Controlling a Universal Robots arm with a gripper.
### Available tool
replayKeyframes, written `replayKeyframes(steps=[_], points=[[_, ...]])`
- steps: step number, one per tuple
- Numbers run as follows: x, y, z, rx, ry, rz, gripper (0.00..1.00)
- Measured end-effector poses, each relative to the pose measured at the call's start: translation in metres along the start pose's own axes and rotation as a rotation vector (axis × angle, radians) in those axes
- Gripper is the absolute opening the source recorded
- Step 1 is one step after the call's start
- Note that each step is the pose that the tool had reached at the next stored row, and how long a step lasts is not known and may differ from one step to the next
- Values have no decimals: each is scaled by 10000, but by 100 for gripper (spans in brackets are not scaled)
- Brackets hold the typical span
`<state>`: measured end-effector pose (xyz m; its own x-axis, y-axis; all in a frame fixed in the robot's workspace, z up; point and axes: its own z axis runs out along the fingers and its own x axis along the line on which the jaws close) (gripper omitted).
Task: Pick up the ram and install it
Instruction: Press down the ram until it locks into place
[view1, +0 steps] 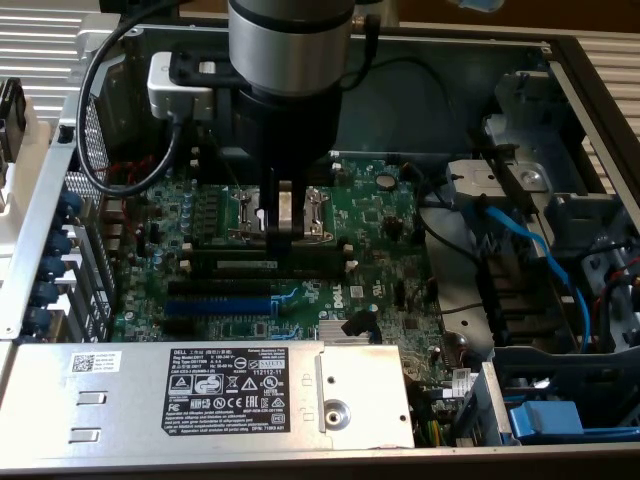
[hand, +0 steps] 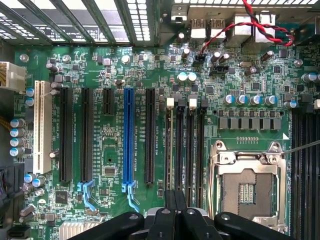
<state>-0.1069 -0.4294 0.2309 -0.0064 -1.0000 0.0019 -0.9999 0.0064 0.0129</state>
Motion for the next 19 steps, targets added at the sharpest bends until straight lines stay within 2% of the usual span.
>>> replayKeyframes(steps=[19], points=[[11,0,18,-35,2,-3,10]])
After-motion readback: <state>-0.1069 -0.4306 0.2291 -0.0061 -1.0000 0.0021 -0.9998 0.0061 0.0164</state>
